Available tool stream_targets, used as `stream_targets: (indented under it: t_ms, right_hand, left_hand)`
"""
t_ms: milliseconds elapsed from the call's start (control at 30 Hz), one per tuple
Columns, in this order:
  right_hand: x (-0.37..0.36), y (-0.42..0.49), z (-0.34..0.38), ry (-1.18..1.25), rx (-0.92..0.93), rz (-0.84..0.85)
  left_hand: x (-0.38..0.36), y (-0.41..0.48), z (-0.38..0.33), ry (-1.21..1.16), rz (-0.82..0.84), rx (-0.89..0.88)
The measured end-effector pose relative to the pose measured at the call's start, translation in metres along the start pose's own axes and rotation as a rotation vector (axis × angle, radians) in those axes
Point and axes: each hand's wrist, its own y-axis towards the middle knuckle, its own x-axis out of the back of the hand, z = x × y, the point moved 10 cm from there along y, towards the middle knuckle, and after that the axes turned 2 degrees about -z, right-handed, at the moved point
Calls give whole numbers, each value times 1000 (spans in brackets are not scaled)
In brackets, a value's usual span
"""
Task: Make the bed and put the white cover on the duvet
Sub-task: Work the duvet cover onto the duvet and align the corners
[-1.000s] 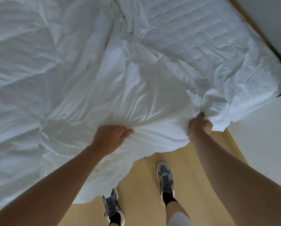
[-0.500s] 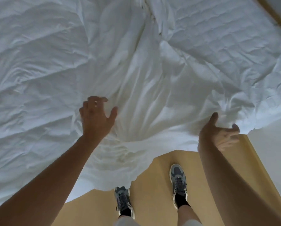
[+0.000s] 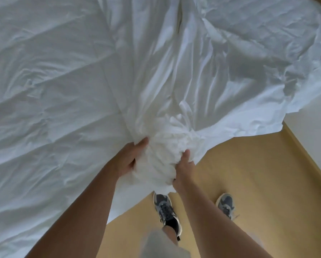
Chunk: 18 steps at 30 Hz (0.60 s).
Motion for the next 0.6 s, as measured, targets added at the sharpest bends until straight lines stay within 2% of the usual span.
stream_targets:
  t_ms: [133,200,267,333,433,467,567,600]
  right_hand:
    - [-13,-35,-66,-153,-78,23]
    - [-25,-48,-84,-190,-69,42]
    - [-27,-46,-79,-219,58,45]
    - [-9,-39,-64,-147,232,-23]
    - [31,-10,-70,106,213,-158]
    - [30,2,-77,142,178,-121]
    - [-6,22,-110,210,23,127]
    - [-16,18,-114,179,14,152]
  left_hand:
    - [29,-41,47,565,41,62]
    - [30,-45,67,687,55,111]
    - [37,-39,77,777,42,139]
    - [46,-38,77,813,-4,133]
    - [54,-51,68,755,-185,-77]
    - [53,-61,68,818,-249,-167]
    - [40,-80,96,1308,-334,-288]
    - [44,-78,105,1406,-403,-326]
